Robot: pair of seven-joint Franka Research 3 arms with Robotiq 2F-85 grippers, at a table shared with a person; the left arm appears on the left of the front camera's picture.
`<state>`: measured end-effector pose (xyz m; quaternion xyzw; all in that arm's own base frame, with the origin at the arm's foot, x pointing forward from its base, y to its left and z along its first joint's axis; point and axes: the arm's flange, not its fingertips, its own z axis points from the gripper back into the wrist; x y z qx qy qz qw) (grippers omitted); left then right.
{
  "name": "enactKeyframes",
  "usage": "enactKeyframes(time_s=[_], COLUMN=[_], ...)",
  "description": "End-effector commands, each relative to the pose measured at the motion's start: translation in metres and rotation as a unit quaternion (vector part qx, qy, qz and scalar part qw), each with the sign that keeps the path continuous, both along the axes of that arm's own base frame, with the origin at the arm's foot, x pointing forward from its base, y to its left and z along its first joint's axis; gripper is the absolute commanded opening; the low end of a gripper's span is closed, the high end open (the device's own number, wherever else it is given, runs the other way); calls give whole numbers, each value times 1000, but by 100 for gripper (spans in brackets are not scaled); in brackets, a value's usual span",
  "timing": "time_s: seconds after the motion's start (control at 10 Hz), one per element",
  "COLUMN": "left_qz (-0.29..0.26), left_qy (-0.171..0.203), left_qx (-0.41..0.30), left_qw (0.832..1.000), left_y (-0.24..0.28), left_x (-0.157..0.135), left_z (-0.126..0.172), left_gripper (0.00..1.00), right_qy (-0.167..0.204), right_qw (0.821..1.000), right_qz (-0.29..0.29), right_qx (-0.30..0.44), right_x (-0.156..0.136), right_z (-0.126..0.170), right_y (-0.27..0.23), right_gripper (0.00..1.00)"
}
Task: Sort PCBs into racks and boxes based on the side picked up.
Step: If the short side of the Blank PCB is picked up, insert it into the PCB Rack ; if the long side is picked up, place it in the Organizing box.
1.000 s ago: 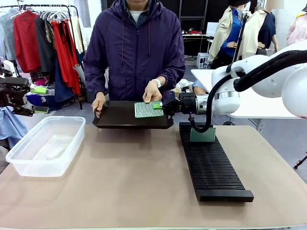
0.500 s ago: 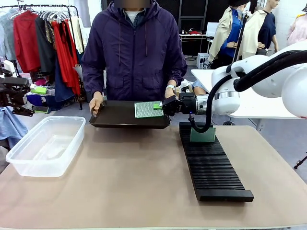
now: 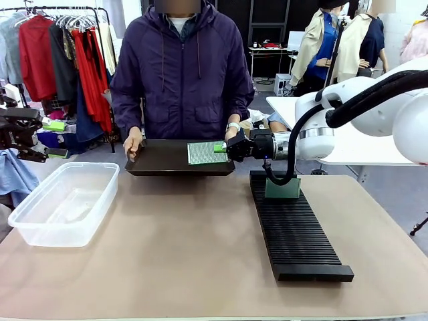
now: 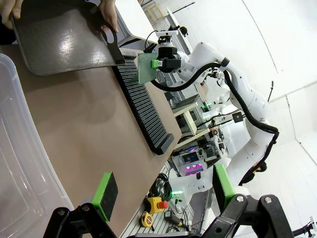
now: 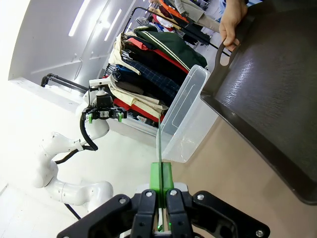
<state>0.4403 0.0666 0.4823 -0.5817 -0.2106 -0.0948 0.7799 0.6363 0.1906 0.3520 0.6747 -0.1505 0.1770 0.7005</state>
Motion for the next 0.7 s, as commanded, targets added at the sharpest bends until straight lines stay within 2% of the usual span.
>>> enactKeyframes(time_s=[0.0, 0.6], left_qz=[1, 1], left_qy=[3, 3], left_qx=[-1, -1], left_qw=[1000, 1000], left_y=[0, 0], left_x=[0, 0], left_z=[1, 1], left_gripper=[100, 100], right_qy=[-1, -1], right_qw=[1000, 1000], right_qz=[0, 0], right_qx=[0, 0], right_x=[0, 0], right_z=[1, 1], right_y=[2, 2], right_gripper=[0, 0])
